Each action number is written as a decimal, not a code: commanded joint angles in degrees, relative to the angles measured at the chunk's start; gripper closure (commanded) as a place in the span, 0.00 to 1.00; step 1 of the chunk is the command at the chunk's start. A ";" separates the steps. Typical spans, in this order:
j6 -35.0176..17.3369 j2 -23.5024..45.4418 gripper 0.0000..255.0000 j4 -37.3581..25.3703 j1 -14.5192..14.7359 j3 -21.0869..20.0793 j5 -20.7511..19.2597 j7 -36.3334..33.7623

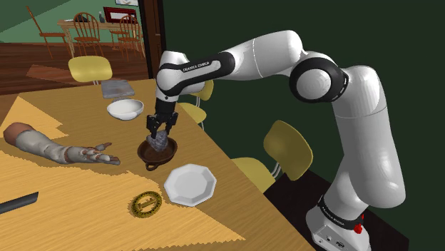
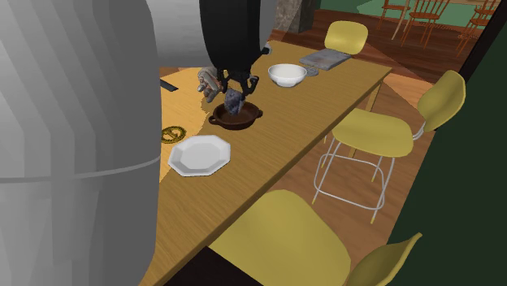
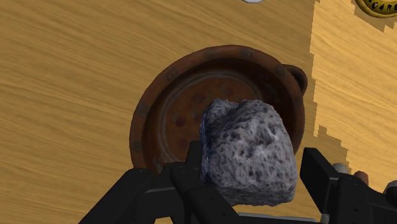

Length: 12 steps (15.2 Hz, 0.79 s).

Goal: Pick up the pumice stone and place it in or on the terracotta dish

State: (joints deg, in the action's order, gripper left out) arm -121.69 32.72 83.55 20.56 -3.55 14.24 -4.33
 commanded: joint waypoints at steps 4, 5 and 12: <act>-0.01 -0.01 0.00 0.00 0.00 0.00 0.00 0.00; -0.01 -0.01 0.00 -0.01 0.00 0.00 0.00 0.00; 5.41 -3.13 0.00 -2.17 -0.92 0.32 -0.25 -0.22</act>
State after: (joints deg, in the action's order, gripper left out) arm -117.19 30.76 81.02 19.88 -3.28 13.98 -4.60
